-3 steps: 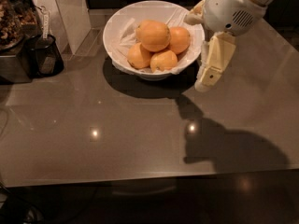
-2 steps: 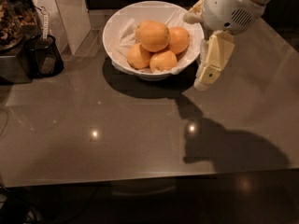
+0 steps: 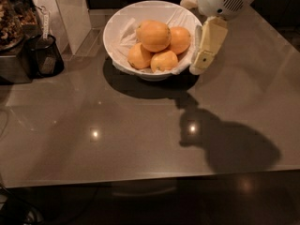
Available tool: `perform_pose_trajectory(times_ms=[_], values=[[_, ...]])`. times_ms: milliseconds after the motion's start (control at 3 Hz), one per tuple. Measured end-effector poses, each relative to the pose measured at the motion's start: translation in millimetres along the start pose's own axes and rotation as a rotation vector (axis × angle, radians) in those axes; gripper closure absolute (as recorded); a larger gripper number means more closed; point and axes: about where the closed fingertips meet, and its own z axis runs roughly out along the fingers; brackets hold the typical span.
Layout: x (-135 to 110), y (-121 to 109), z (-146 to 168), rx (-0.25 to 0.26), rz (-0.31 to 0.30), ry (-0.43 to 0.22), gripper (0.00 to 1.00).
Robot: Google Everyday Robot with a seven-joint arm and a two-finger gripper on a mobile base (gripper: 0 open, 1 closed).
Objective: Pick orange from white bowl
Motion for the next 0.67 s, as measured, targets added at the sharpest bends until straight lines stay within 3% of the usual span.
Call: perform_pose_trajectory(times_ms=[333, 667], values=[[-12.5, -80.7, 4.3, 0.075, -0.056, -0.032, 0.0], [-15.8, -86.4, 0.3, 0.095, -0.053, -0.044, 0.0]])
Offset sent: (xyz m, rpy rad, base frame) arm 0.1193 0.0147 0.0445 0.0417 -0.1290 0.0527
